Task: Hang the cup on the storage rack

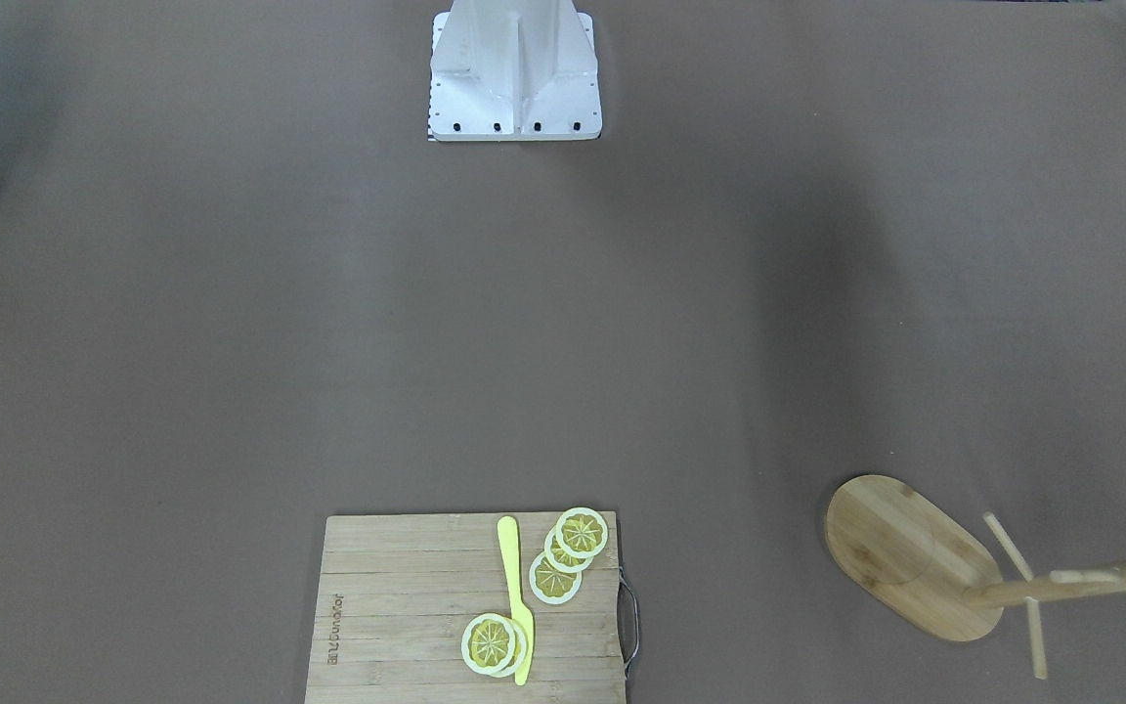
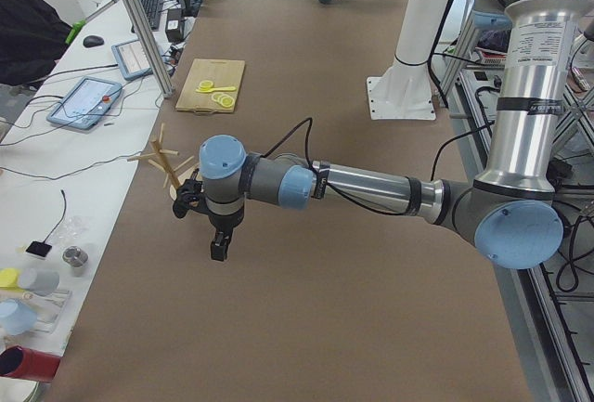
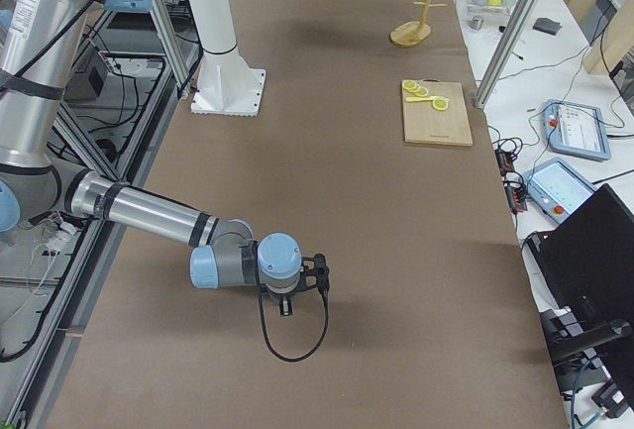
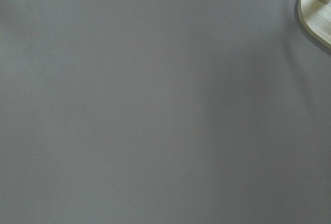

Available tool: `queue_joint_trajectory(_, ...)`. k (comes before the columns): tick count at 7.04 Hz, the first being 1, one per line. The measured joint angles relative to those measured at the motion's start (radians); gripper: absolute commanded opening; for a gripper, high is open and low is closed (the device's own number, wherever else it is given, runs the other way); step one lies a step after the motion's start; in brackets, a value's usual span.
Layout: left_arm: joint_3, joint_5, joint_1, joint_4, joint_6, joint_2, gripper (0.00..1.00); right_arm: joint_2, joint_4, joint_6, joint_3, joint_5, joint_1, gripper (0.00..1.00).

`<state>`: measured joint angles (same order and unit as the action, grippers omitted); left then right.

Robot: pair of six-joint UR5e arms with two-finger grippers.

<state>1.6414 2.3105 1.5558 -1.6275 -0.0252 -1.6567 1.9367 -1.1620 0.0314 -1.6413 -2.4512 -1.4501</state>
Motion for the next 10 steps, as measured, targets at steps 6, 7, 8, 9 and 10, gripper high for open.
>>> queue_joint_trajectory(6, -0.021, 0.005, 0.000, 0.009, -0.001, -0.032, 0.98, -0.381, -0.026, -1.011, -0.209, -0.048, 0.156, 0.00)
queue_joint_trajectory(7, -0.027, 0.007, 0.000, 0.009, -0.001, -0.034, 0.98, -0.516, -0.060, -1.227, -0.212, 0.006, 0.258, 0.00)
queue_joint_trajectory(8, -0.038, 0.009, 0.000, 0.008, -0.001, -0.038, 0.98, -0.658, -0.150, -1.388, -0.215, 0.091, 0.371, 0.00)
queue_joint_trajectory(9, -0.047, 0.011, 0.000, 0.008, 0.000, -0.041, 0.98, -0.791, -0.286, -1.478, -0.224, 0.186, 0.483, 0.00)
queue_joint_trajectory(10, -0.051, 0.011, 0.000, 0.008, -0.001, -0.042, 0.98, -0.887, -0.404, -1.540, -0.235, 0.266, 0.578, 0.00)
